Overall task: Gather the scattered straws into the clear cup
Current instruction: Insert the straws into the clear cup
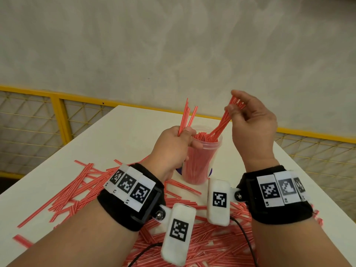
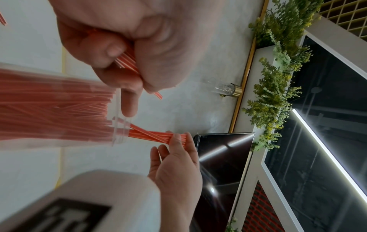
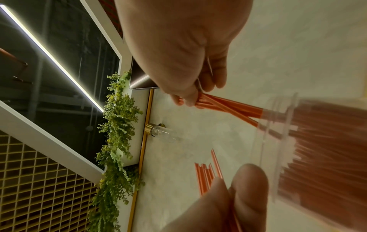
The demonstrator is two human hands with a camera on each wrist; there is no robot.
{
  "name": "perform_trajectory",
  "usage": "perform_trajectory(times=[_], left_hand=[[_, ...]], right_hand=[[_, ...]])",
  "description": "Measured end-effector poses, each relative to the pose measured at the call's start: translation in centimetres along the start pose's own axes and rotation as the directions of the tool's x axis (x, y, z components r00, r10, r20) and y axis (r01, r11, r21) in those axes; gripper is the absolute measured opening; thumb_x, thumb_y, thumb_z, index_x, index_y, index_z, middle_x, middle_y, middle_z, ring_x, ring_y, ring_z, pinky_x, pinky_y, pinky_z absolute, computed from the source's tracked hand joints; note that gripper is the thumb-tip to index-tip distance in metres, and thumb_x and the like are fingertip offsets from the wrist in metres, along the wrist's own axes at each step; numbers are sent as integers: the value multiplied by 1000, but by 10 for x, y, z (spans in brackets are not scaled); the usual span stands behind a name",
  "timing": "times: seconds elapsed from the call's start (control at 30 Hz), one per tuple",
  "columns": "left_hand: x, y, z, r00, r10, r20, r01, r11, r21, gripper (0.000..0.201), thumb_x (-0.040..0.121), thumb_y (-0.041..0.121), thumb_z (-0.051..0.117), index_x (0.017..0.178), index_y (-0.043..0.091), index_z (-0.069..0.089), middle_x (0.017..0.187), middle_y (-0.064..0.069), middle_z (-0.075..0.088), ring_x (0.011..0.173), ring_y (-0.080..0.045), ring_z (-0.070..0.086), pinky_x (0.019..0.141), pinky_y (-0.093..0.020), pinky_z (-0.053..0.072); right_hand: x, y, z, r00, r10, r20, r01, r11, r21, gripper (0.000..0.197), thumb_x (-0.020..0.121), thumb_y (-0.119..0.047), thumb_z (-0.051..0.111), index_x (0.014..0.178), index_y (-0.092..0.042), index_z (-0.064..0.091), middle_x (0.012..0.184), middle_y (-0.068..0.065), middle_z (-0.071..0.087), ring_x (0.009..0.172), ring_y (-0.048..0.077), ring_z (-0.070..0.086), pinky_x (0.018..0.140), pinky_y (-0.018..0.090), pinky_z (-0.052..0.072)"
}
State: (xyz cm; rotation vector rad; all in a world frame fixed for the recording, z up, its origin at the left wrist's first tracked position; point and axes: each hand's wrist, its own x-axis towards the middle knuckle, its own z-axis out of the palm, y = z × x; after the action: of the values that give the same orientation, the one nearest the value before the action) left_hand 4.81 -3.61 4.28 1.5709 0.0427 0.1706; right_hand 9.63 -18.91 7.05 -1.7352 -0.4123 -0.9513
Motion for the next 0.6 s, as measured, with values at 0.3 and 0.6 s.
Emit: perform_trajectory(times=[0.3, 0.6], left_hand=[[-1, 1, 0, 1000, 2, 0, -2, 1000, 4, 25, 103, 32, 42, 107, 19, 62, 78, 1, 74, 39, -9, 40, 36, -14, 30], [0, -1, 0, 1000, -2, 3, 2, 1000, 13, 26, 103, 35, 41, 108, 20, 62, 76, 5, 73, 42, -9, 40, 37, -15, 31]], right_hand=[[-5, 2, 7, 993, -21, 113, 26, 999, -35, 34, 88, -15, 66, 108, -43, 66, 91, -9, 72, 82, 7, 68, 84, 30, 55], [-7, 4, 8, 975, 22, 219, -27, 999, 21, 39, 86, -10, 67, 96, -47, 67, 84, -5, 71, 81, 16, 69, 80, 34, 55]])
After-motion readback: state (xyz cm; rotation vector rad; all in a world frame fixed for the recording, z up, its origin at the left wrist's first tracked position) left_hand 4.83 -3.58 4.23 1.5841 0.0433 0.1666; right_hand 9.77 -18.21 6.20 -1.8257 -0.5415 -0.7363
